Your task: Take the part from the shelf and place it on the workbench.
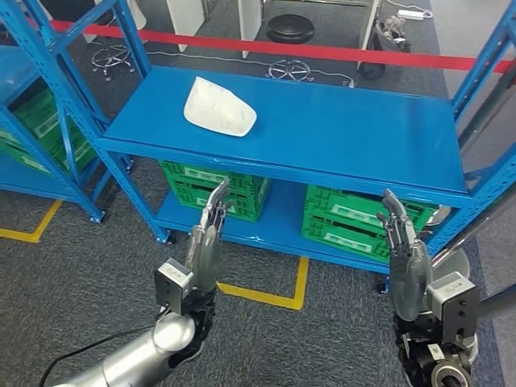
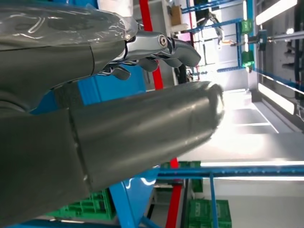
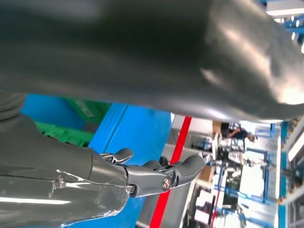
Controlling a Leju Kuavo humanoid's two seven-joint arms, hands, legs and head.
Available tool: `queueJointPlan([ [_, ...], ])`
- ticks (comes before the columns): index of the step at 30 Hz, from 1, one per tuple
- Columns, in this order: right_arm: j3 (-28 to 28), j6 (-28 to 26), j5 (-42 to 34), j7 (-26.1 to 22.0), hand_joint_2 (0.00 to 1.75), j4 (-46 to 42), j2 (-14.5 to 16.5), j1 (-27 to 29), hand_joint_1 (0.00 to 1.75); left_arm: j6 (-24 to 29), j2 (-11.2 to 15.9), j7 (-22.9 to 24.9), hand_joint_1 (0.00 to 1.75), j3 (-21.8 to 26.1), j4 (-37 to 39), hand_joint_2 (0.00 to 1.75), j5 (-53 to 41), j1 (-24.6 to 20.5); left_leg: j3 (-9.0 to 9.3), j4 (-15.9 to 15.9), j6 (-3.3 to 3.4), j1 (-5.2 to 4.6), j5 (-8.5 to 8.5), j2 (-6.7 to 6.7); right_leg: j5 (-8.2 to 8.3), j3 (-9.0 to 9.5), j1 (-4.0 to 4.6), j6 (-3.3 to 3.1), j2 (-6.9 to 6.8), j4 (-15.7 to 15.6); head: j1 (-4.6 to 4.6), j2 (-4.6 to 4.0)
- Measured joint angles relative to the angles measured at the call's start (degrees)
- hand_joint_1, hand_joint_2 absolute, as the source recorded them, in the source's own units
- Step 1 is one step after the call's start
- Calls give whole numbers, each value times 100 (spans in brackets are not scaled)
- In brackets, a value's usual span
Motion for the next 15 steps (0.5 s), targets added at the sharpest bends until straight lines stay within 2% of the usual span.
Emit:
queueJointPlan([
  [1, 2, -5, 2, -1, 0, -1, 0, 1, 0, -3, 1, -8, 0, -1, 0, 0, 6, 1, 9, -15, 25, 13, 1, -66, -24, 15, -5, 32, -28, -4, 3, 0],
  [2, 3, -8, 3, -1, 0, -2, 0, 1, 0, -5, 1, -15, 0, -1, 0, 0, 9, 1, 27, -36, 49, 28, 3, -129, -74, 13, -15, 60, 33, 35, 15, 0],
  [3, 3, -12, 4, -2, 0, -3, -1, -1, 0, -7, -3, -24, 0, -1, 0, 0, 14, -3, 48, -57, 78, 47, 7, -188, -182, -43, -28, 81, 158, 186, 33, 0],
  [5, 3, -17, 8, 2, 0, -4, -1, 12, 0, -13, -17, -37, 0, -2, 1, 0, 21, -11, 76, -76, 123, 68, 5, -310, -537, -358, -46, 103, 483, 880, 82, 0],
  [6, 5, -19, 9, 3, 0, -4, -1, 27, 0, -16, -26, -40, 0, -2, 1, 0, 27, -11, 79, -75, 138, 67, 1, -377, -715, -581, -47, 108, 570, 1328, 96, 0],
  [7, 9, -20, 10, 8, 0, -4, -1, 46, 0, -19, -31, -42, 0, -3, 2, 0, 31, -8, 83, -73, 141, 66, -2, -457, -805, -770, -46, 113, 606, 1672, 101, 0],
  [8, 11, -20, 10, 9, 0, -4, -1, 63, 0, -20, -33, -42, 0, -4, 2, 0, 35, -4, 89, -71, 142, 65, -4, -545, -778, -876, -48, 115, 621, 1818, 104, 0],
  [9, 14, -20, 11, 11, 0, -4, -1, 74, 0, -20, -34, -42, 0, -4, 2, 0, 38, -2, 101, -68, 140, 66, -8, -628, -625, -868, -52, 112, 627, 1714, 106, 0],
  [11, 15, -15, 9, 11, 0, -4, -1, 82, 0, -20, -36, -42, 0, -5, 2, 0, 39, 0, 134, -56, 122, 69, -28, -772, -126, -602, -66, 91, 689, 969, 118, 0],
  [12, 15, -6, -5, 5, 0, -4, -1, 81, 0, -20, -37, -43, 0, -5, 3, 0, 40, 0, 139, -33, 105, 59, -42, -828, 57, -451, -75, 77, 745, 576, 131, 0],
  [13, 15, 12, -28, -4, 0, -4, -1, 83, 0, -20, -37, -45, 0, -5, 3, 0, 39, 0, 129, -14, 83, 54, -50, -875, 152, -339, -79, 57, 795, 306, 136, 0],
  [15, 15, 51, -85, -23, 0, -4, 0, 86, 0, -20, -35, -49, 0, -5, 4, 0, 39, 8, 88, 6, 27, 51, -45, -930, 157, -255, -66, 9, 838, 132, 134, 0],
])
